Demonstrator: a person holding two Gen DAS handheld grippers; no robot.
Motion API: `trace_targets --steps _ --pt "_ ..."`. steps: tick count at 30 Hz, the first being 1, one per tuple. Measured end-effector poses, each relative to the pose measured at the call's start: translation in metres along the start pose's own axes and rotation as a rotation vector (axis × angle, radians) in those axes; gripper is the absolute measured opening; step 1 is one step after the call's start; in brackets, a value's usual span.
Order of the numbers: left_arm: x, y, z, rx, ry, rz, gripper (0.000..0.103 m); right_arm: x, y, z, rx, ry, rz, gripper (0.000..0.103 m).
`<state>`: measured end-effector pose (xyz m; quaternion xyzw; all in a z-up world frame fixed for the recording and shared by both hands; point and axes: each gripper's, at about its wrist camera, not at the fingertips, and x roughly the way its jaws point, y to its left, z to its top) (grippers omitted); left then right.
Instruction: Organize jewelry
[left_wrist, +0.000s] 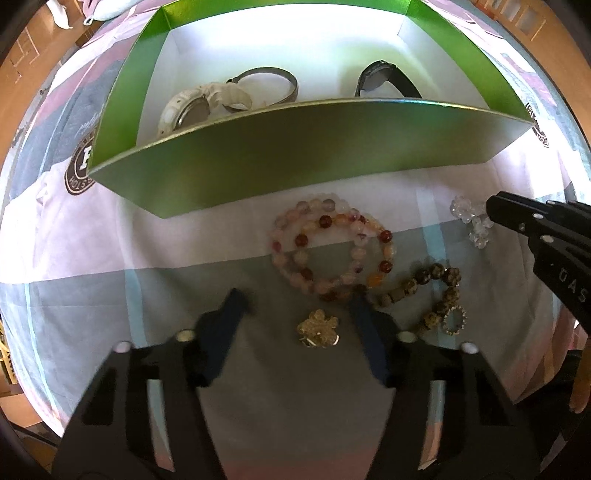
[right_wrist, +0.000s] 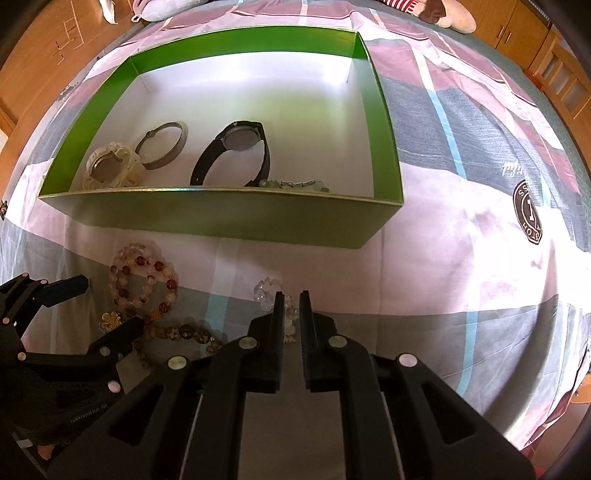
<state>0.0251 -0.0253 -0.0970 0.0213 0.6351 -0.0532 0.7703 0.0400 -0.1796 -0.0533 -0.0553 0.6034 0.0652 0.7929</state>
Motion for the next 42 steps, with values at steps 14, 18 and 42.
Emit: trace_targets --steps 14,18,42 --pt "-0.023 0.028 0.004 -0.031 -0.039 -0.042 0.004 0.004 0.008 -0.002 -0.011 0.005 -0.001 0.009" --pt "-0.034 0.034 -0.004 -0.054 -0.059 -0.033 0.004 0.004 0.006 -0.001 -0.009 0.002 0.000 0.009" --pt "-0.036 0.076 0.002 -0.173 -0.050 -0.095 0.028 -0.013 -0.003 0.002 0.011 -0.025 0.041 0.009"
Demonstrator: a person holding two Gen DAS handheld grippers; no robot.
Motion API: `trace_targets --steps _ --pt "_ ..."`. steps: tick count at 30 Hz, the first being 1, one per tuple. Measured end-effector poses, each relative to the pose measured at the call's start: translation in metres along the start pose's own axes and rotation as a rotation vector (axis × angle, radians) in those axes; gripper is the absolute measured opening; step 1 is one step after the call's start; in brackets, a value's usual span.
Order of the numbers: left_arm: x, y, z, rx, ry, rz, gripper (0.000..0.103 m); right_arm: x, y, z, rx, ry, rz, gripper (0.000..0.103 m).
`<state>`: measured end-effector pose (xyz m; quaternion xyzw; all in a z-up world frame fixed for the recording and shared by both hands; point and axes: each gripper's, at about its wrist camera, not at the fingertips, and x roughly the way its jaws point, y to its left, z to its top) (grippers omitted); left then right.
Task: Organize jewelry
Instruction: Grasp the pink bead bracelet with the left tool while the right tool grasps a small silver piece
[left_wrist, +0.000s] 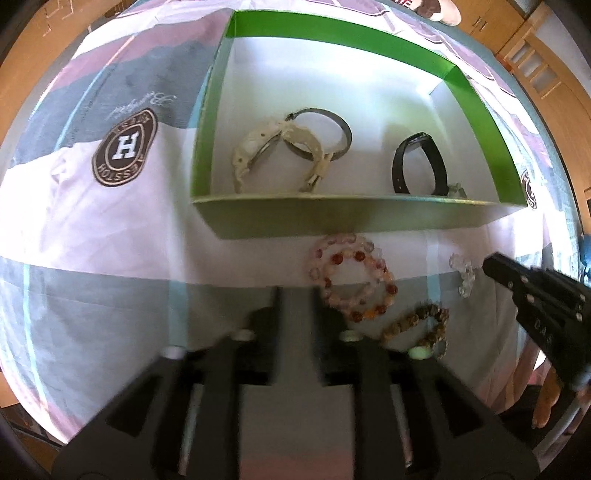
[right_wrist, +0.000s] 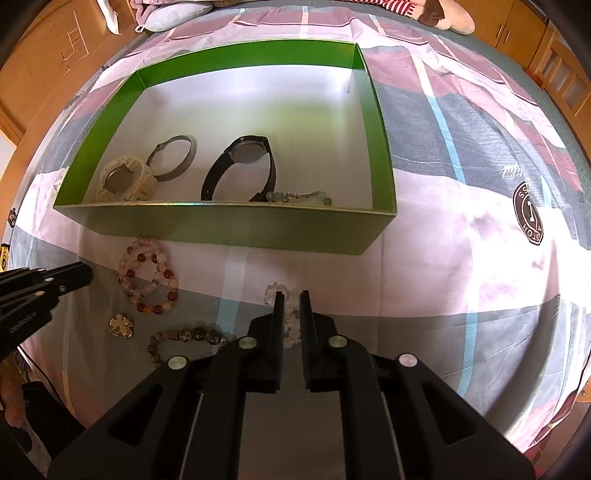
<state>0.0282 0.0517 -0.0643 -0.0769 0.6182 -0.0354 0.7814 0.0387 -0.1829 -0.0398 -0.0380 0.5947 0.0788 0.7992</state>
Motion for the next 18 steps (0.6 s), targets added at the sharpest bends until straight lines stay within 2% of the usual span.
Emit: trace_targets --steps 2,5,8,13,15,17,18 --pt "0.004 0.002 0.006 -0.022 -0.011 0.014 0.035 0.001 -0.001 0.000 0.001 0.005 -0.001 0.009" --pt "0.010 0.009 0.014 -0.056 -0.006 0.010 0.035 0.006 -0.001 -0.001 -0.007 0.027 -0.002 0.010" --pt "0.023 0.012 0.016 -0.064 0.021 0.044 0.035 0.011 -0.001 -0.003 -0.008 0.047 -0.009 0.023" --pt "0.027 0.007 0.016 -0.042 0.012 0.075 0.035 0.015 0.004 -0.006 -0.002 0.054 0.041 0.025" --pt "0.027 0.010 0.015 -0.053 0.010 0.091 0.026 0.014 0.010 -0.006 -0.007 0.047 0.082 0.025" --pt "0.023 0.018 0.015 -0.077 0.010 0.079 0.011 0.015 0.020 -0.005 -0.020 0.036 0.127 0.025" --pt "0.021 0.022 0.015 -0.094 0.011 0.058 0.011 0.016 0.025 -0.005 -0.027 0.034 0.146 0.025"
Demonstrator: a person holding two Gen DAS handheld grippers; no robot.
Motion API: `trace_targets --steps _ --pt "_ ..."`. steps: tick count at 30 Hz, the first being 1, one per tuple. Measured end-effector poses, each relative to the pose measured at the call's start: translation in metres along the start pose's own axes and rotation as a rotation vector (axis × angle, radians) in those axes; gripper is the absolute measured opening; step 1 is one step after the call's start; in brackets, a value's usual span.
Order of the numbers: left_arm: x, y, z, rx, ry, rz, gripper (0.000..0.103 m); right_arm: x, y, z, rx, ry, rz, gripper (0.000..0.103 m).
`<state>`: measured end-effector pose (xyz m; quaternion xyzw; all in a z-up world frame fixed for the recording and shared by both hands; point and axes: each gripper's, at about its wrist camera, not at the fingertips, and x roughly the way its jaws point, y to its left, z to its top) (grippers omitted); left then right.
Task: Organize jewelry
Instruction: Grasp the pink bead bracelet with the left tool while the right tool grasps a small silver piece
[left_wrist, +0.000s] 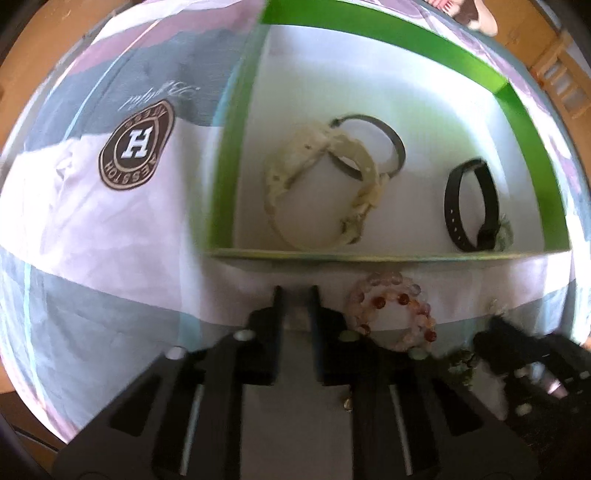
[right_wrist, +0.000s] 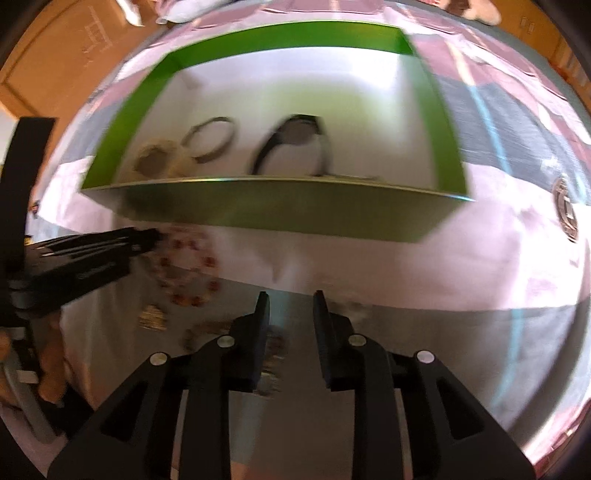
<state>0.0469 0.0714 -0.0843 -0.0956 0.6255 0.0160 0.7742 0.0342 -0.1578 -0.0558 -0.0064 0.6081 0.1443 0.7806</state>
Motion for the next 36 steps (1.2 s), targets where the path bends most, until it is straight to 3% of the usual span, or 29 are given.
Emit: trace_targets --steps 4,8,11,13,15,23,24,25,27,28,33,36 --pt "-0.012 0.011 0.000 -0.018 -0.020 -0.046 0.011 0.013 0.021 0.004 -0.026 0.001 0.072 0.025" --pt "-0.015 0.009 -0.003 0.004 -0.014 -0.059 0.022 0.029 0.039 0.011 -0.045 -0.001 0.110 0.025" --pt "-0.016 0.000 -0.005 0.021 -0.024 -0.065 0.032 0.037 0.048 0.010 -0.080 -0.012 0.073 0.024" --pt "-0.015 -0.006 -0.004 0.029 -0.034 -0.068 0.040 0.035 0.053 0.009 -0.096 -0.008 0.042 0.011" --pt "-0.016 -0.014 -0.004 0.042 -0.042 -0.065 0.041 0.031 0.054 0.005 -0.109 0.002 0.013 0.009" --pt "0.016 -0.049 0.005 0.068 -0.016 -0.074 0.052 0.026 0.047 0.004 -0.083 0.023 0.035 0.008" --pt "0.016 -0.051 0.004 0.077 -0.022 -0.067 0.052 0.026 0.048 0.004 -0.085 0.024 0.034 0.008" --pt "0.018 -0.055 0.004 0.089 -0.028 -0.043 0.037 0.027 0.048 0.003 -0.086 0.027 0.033 0.008" --pt "0.019 -0.061 0.002 0.105 -0.038 -0.023 0.026 0.027 0.046 0.001 -0.089 0.031 0.033 0.008" --pt "0.019 -0.063 0.002 0.107 -0.040 -0.025 0.009 0.029 0.047 0.003 -0.091 0.032 0.033 0.008" --pt "0.010 -0.059 0.002 0.094 -0.054 -0.021 0.006 0.025 0.042 -0.001 -0.088 0.034 0.031 0.008" --pt "-0.003 -0.055 0.004 0.075 -0.073 -0.058 0.006 0.022 0.036 -0.001 -0.080 0.022 0.013 0.008"
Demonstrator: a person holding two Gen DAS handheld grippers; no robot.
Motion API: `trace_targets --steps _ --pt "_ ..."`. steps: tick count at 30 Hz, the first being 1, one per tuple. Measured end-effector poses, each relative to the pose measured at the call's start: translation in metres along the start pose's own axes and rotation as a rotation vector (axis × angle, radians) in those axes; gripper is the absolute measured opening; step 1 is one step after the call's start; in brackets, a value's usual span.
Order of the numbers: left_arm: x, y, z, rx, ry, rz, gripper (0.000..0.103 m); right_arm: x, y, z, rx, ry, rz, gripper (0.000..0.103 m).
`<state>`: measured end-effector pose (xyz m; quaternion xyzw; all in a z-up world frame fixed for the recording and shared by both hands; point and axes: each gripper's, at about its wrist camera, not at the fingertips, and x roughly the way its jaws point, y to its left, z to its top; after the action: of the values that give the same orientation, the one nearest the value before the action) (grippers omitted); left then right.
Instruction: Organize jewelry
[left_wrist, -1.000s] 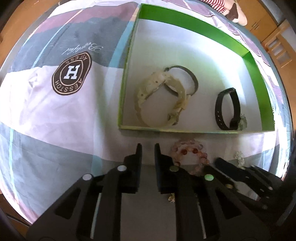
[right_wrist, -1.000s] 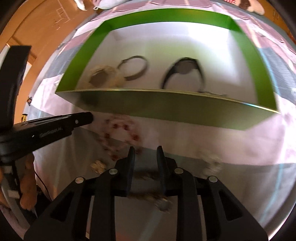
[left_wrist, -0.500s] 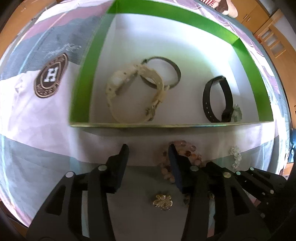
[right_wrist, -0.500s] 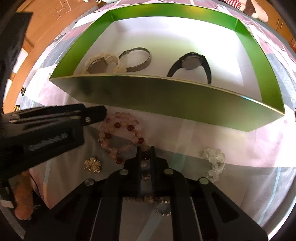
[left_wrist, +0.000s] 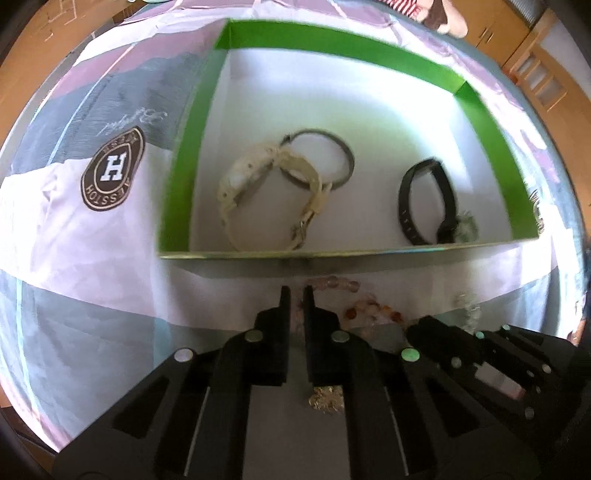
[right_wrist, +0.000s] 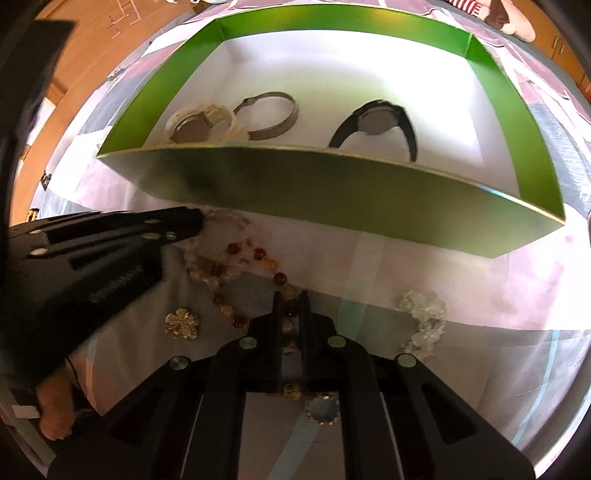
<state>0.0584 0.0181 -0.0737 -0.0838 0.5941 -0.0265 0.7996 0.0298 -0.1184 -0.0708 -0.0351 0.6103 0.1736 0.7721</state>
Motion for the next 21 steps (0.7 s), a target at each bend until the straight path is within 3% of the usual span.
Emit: trace_targets --steps 3,4,9,12,13,15,18,21 --pt "-0.018 -0.001 0.002 -0.004 -0.038 -0.036 0.005 -0.008 -0.007 0.001 0.025 -0.026 0.001 0.008" --pt "-0.023 -0.001 0.002 -0.001 -0.048 -0.046 0.000 -0.012 -0.009 0.002 0.031 -0.038 0.003 0.008" --pt "-0.044 -0.001 -0.004 0.028 -0.086 -0.064 0.000 -0.034 -0.017 0.006 0.055 -0.099 0.013 0.008" --pt "-0.035 0.012 -0.009 0.019 -0.044 -0.056 0.000 -0.031 -0.020 0.007 0.060 -0.096 0.023 0.010" --pt "-0.031 0.014 -0.009 0.016 -0.027 -0.060 0.000 -0.026 -0.018 0.007 0.062 -0.088 0.030 0.022" --pt "-0.018 0.019 -0.009 0.010 0.010 -0.059 0.001 -0.018 -0.018 0.003 0.069 -0.063 0.044 0.031" --pt "-0.005 0.017 -0.009 0.023 0.038 -0.021 0.003 -0.007 -0.004 0.004 0.029 -0.041 0.025 0.031" --pt "0.008 0.016 -0.009 0.026 0.062 0.010 0.014 0.000 0.005 0.003 -0.004 -0.033 -0.007 0.031"
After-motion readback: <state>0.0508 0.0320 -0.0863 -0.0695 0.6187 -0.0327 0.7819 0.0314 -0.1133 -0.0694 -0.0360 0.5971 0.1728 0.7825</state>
